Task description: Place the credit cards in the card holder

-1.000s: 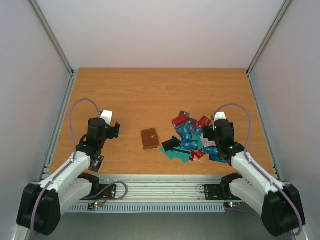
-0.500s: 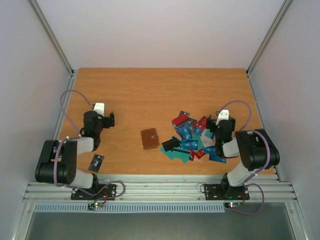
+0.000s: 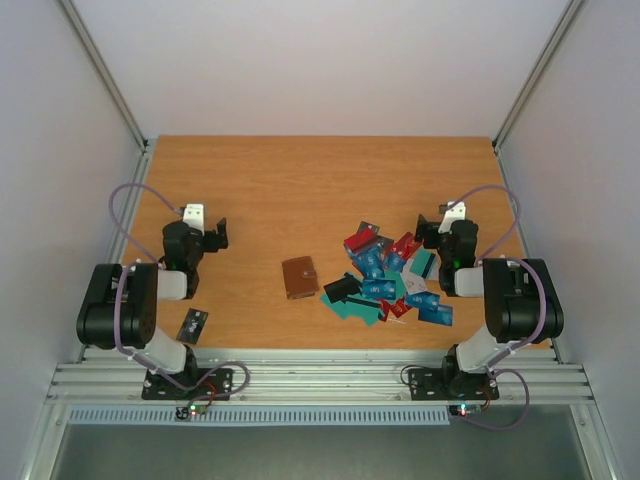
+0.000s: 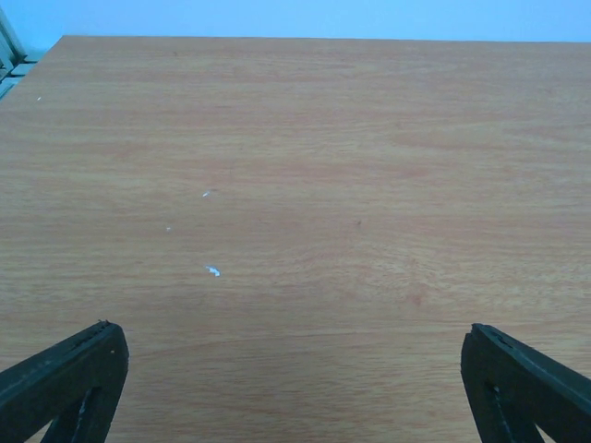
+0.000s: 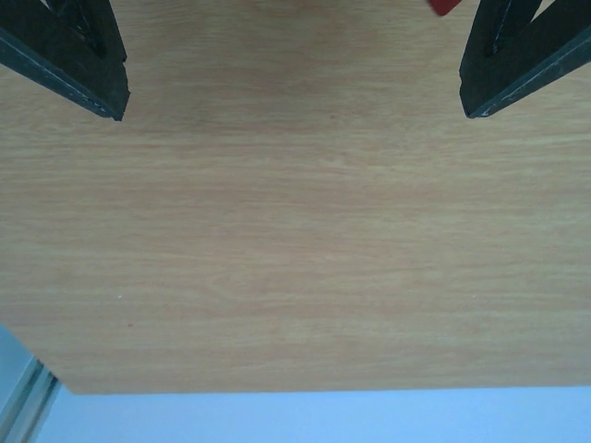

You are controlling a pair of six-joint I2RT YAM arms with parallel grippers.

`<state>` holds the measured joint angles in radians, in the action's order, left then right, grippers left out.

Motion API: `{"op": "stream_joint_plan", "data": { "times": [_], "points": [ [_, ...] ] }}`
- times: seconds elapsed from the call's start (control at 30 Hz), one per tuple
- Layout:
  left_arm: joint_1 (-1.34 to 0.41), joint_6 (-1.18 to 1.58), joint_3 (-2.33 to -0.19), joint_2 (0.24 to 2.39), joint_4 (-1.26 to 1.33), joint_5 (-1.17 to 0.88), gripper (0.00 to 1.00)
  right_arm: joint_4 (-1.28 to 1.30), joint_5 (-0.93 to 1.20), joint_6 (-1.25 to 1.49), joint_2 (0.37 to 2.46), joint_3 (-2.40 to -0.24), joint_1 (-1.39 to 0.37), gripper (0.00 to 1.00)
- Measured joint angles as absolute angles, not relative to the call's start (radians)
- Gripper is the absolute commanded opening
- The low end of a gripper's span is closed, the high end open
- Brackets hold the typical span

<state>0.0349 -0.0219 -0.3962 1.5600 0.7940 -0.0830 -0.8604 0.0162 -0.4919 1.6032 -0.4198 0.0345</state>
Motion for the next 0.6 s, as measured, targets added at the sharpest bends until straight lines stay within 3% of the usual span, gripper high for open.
{"op": "stream_joint_plan", "data": {
  "times": [0.6],
  "points": [
    [0.026,-0.022,-0.396,1.56,0.806,-0.083,0.99,-0.818,0.038,-0.479,1.603,-0.42,0.034,0.98]
  ]
}}
